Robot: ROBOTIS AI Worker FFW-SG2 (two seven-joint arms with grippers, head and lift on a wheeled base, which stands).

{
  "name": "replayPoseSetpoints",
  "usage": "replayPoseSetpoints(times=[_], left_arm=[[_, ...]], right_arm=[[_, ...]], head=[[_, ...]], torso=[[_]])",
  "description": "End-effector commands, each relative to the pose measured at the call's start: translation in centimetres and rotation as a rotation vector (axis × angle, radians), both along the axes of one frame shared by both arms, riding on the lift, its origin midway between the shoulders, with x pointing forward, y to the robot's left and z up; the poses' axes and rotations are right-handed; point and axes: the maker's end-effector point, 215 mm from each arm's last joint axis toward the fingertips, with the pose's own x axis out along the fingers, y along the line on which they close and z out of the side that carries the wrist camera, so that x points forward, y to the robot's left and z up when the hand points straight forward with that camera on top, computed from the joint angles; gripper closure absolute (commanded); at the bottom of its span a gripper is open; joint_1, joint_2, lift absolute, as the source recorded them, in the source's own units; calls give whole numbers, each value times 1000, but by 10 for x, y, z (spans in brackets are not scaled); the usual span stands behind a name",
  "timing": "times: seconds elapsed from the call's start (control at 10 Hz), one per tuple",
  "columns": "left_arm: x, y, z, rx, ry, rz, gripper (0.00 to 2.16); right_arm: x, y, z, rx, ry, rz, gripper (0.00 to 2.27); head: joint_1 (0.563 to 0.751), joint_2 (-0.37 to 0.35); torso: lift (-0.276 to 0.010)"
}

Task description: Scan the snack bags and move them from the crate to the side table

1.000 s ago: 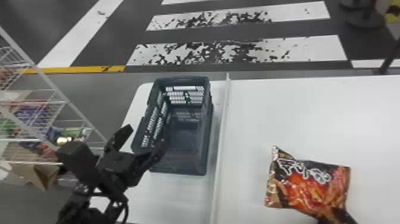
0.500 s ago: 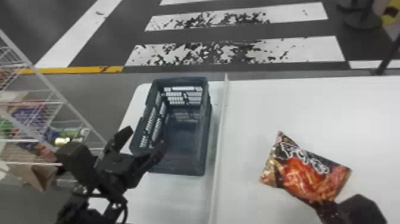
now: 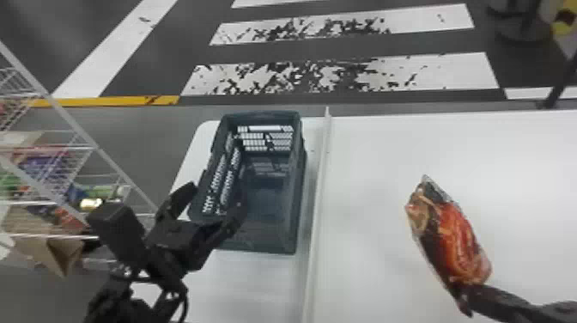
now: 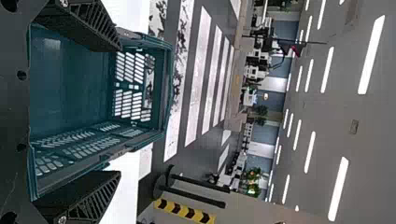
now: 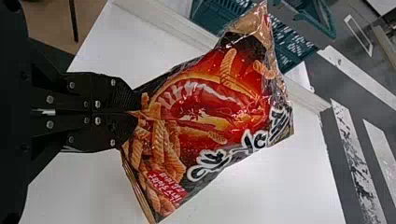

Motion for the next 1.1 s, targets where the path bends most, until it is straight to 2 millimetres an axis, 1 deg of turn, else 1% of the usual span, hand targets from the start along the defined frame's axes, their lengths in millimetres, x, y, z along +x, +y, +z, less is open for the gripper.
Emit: replayPoseSetpoints(times=[0.0,0.3,0.4,0.5,0.6,0.7,0.8,1.0], left_arm=[[0,-2,0,0,1,-4,53],[1,-12,-1,10,2,-20,53],[1,-16,-2,12,3,-26,53],[2,-21,-4,22,14,-34,53],[1,-24,-6,30,16,-36,53],[1,-28,-6,37,16,-42,53],[1,-30,-7,39,17,-42,53],[1,-39,-7,46,16,-56,53]], right_arm=[[0,2,24,114,23,-13,2240],[-36,29,73,495,193,24,2240],[-36,37,87,631,218,15,2240],[-42,42,93,778,279,0,2240],[-37,37,92,864,314,-37,2243],[-33,30,80,885,343,-87,2243],[-30,24,64,868,363,-133,2243],[-26,14,22,734,398,-230,2243]], head=[[695,208],[695,225],[695,241],[695,249],[695,260],[695,256],[695,235],[695,208]], torso=[[-87],[-87],[-87],[-87],[-87],[-87],[-87],[-87]])
